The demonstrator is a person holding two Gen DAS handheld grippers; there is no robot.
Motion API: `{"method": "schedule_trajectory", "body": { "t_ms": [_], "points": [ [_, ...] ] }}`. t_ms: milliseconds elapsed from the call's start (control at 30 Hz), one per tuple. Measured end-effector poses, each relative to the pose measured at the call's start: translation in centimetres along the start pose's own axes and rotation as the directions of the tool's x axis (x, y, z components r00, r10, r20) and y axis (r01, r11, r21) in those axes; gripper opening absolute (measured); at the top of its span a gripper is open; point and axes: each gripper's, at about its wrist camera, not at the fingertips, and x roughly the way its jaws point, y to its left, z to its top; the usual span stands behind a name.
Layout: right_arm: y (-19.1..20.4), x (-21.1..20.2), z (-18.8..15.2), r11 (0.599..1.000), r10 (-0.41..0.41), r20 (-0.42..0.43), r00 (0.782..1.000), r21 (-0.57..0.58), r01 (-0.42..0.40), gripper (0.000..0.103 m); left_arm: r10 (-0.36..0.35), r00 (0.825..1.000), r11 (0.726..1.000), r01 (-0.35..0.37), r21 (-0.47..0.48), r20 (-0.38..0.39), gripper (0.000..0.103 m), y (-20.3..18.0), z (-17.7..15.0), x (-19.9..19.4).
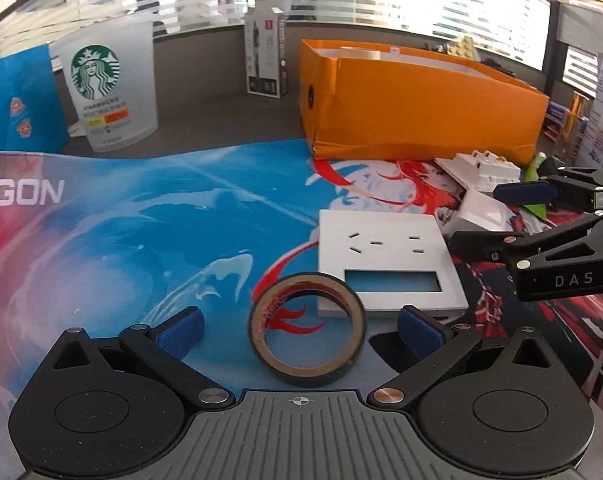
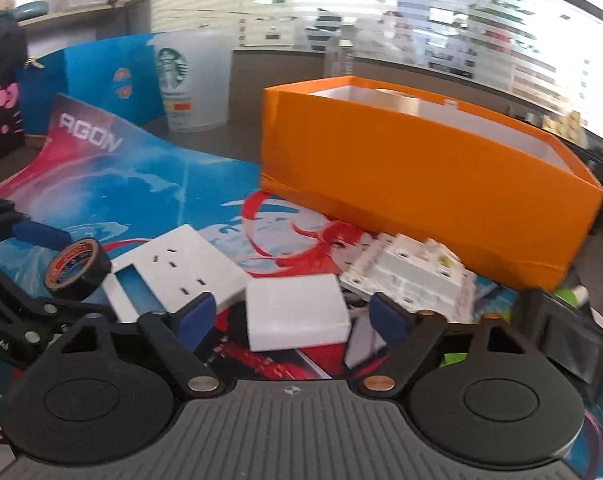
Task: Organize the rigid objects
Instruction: 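Grasp the brown tape roll with left tool while right tool grasps the small white block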
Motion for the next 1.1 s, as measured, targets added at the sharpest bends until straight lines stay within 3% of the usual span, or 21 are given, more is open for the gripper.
{"method": "schedule_trajectory", "body": {
  "t_ms": [200,300,367,467,533,1100],
  "points": [
    [0.9,0.2,0.2,0.998,-0.027,-0.003,1.000,-0.065,0.027,0.070,0.005,0.999,1.000,-0.005,0.007,0.033,0.101,0.0,-0.5,-0.1],
    [1.3,0.1,0.0,0.994,-0.064,0.000,0.998,-0.093,0.063,0.058,0.004,0.999,1.000,-0.005,0.007,0.045,0.097,0.1,-0.6,-0.3],
    [1.4,-0.1,-0.1,0.993,-0.076,-0.002,0.997,-0.091,0.075,0.056,0.006,0.998,1.000,-0.006,0.005,0.055,0.088,0.2,-0.5,-0.4],
    [1.5,-0.6,-0.4,0.992,-0.092,-0.007,0.996,-0.090,0.091,0.055,0.011,0.998,1.000,-0.011,-0.005,0.066,0.061,0.5,-0.3,-0.7],
    [1.6,-0.9,-0.6,0.991,-0.104,-0.007,0.995,-0.088,0.103,0.055,0.015,0.998,1.000,-0.015,-0.008,0.069,0.053,0.6,-0.3,-0.7],
    [0.4,-3.8,-2.5,0.979,-0.202,0.000,0.979,0.014,0.202,0.054,0.001,0.998,0.999,0.001,-0.033,0.058,0.053,0.5,-0.1,-1.5]
  ]
}}
